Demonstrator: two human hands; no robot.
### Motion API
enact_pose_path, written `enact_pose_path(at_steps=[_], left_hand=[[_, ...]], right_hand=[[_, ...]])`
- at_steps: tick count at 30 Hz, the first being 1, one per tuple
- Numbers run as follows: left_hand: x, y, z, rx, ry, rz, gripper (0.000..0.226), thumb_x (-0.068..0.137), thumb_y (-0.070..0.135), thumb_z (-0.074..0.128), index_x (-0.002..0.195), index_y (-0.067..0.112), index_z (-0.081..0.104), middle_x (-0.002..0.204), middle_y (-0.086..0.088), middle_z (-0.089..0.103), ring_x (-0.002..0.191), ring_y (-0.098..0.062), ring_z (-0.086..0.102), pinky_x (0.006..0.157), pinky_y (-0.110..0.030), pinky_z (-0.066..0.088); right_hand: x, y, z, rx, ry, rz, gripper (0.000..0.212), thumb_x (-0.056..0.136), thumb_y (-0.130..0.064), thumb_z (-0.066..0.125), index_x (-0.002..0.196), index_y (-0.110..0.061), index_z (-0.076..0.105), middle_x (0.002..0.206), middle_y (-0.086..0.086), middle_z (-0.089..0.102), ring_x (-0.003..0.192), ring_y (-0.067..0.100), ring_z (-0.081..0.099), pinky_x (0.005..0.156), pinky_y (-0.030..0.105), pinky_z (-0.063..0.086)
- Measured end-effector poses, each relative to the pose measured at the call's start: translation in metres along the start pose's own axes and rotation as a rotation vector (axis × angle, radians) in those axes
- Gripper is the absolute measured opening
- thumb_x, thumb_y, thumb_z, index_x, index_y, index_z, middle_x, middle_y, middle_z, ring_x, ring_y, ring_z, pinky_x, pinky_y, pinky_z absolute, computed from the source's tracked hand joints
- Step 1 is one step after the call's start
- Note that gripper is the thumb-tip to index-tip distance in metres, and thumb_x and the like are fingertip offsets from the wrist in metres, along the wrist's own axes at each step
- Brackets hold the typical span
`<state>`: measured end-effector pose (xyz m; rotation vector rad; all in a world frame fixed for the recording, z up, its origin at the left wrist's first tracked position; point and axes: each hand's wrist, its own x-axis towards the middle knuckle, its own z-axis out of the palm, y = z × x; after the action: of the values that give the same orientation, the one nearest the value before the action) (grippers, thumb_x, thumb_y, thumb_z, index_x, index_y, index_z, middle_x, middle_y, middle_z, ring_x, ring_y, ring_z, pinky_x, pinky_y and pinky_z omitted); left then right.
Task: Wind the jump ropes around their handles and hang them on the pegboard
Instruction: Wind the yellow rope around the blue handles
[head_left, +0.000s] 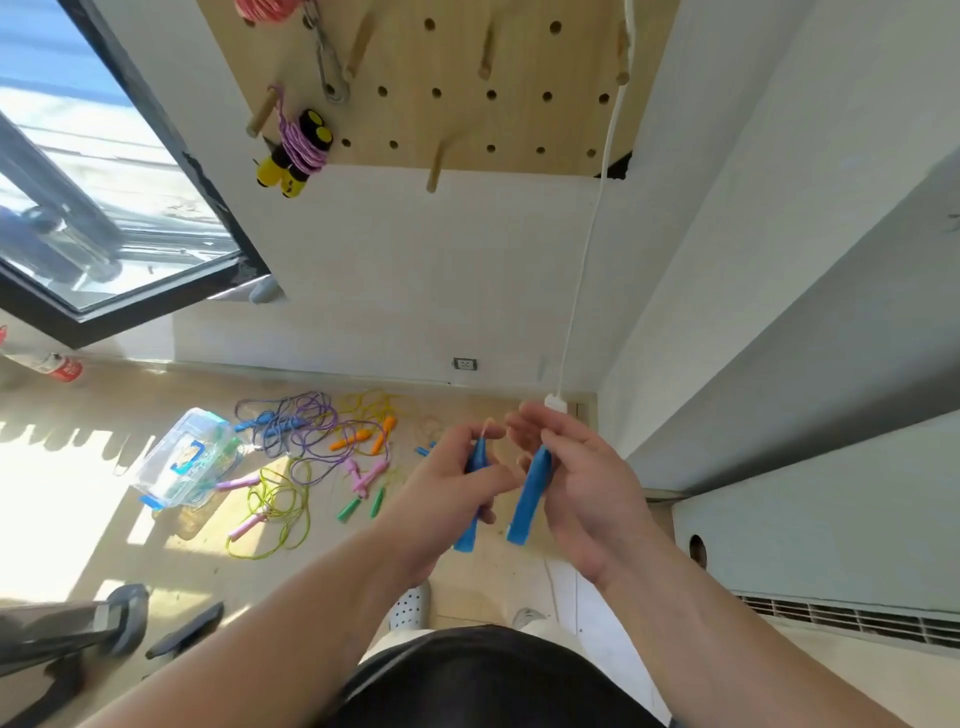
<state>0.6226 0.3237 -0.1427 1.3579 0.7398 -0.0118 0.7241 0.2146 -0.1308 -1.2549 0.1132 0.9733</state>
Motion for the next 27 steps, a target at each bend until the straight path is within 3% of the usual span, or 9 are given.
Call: enact_pose_path(at_steps=[4,6,9,13,16,19,21,23,27], left_hand=[[0.001,0.005,-0.025,0.211,-0.061,0.032,0.044,0.080,0.012,0.079,0.113,0.029,0.055,0.083,0.003,0.057,0.074,-0.009,0.055,0.071,-0.028,0.053],[0.008,0.011,-0.047,0.265,-0.003,0.077,0.037,0.080,0.009,0.077,0.103,0.028,0.056,0.084,0.012,0.061,0.078,-0.005,0.059,0.075,-0.028,0.055],[0.019,0.021,-0.086,0.379,0.031,0.124,0.029,0.080,0.008,0.072,0.089,0.029,0.053,0.076,0.014,0.056,0.062,-0.001,0.051,0.055,-0.016,0.041],[0.027,0.028,-0.133,0.522,-0.070,0.157,0.023,0.083,0.007,0.060,0.084,0.026,0.048,0.076,0.005,0.049,0.054,-0.008,0.040,0.049,-0.020,0.034],[0.023,0.033,-0.158,0.713,-0.261,0.247,0.022,0.081,0.006,0.060,0.085,0.024,0.047,0.076,0.005,0.050,0.062,-0.013,0.042,0.057,-0.029,0.036],[0.017,0.038,-0.175,0.767,-0.323,0.356,0.028,0.079,0.003,0.055,0.085,0.029,0.046,0.084,0.004,0.055,0.072,-0.012,0.048,0.063,-0.026,0.036],[0.014,0.043,-0.184,0.725,-0.333,0.408,0.032,0.080,-0.002,0.052,0.083,0.029,0.045,0.082,0.008,0.054,0.071,-0.008,0.047,0.063,-0.022,0.036],[0.014,0.048,-0.196,0.709,-0.309,0.423,0.028,0.082,-0.003,0.052,0.087,0.025,0.049,0.080,0.010,0.053,0.070,-0.006,0.047,0.061,-0.017,0.035],[0.022,0.044,-0.225,0.823,-0.210,0.371,0.021,0.087,0.002,0.051,0.094,0.021,0.049,0.075,0.010,0.050,0.063,-0.001,0.046,0.054,-0.017,0.033]], right_hand=[[-0.004,0.010,0.043,-0.156,-0.157,0.029,0.025,0.102,-0.043,0.052,0.121,-0.041,0.069,0.124,-0.020,0.068,0.118,0.002,0.062,0.103,0.034,0.048],[-0.003,0.013,0.062,-0.221,-0.186,0.023,0.030,0.101,-0.044,0.053,0.128,-0.043,0.065,0.128,-0.024,0.064,0.125,-0.004,0.055,0.110,0.031,0.038],[0.002,0.013,0.091,-0.249,-0.200,0.018,0.038,0.098,-0.045,0.055,0.135,-0.040,0.060,0.136,-0.027,0.059,0.133,-0.003,0.047,0.116,0.033,0.033],[0.012,0.008,0.115,-0.653,-0.081,-0.093,0.029,0.106,-0.025,0.048,0.120,-0.039,0.069,0.110,-0.016,0.073,0.097,0.003,0.070,0.097,0.035,0.054],[0.019,0.010,0.125,-0.910,0.106,-0.303,0.023,0.102,-0.022,0.054,0.115,-0.029,0.071,0.083,-0.012,0.073,0.070,0.005,0.068,0.073,0.026,0.057],[0.024,0.013,0.130,-1.127,0.082,-0.543,0.027,0.101,-0.043,0.051,0.121,-0.035,0.068,0.103,-0.023,0.065,0.101,-0.004,0.059,0.087,0.017,0.044],[0.026,0.017,0.140,-1.099,-0.145,-0.418,0.041,0.101,-0.057,0.041,0.127,-0.037,0.065,0.118,-0.023,0.063,0.116,-0.005,0.055,0.100,0.020,0.041],[0.027,0.022,0.153,-1.061,-0.269,-0.254,0.047,0.097,-0.059,0.033,0.109,-0.031,0.069,0.097,-0.016,0.071,0.097,0.005,0.064,0.093,0.028,0.048],[0.038,0.024,0.167,-1.121,-0.145,-0.305,0.040,0.102,-0.045,0.046,0.075,-0.023,0.066,0.063,-0.004,0.060,0.064,0.014,0.060,0.074,0.040,0.050]])
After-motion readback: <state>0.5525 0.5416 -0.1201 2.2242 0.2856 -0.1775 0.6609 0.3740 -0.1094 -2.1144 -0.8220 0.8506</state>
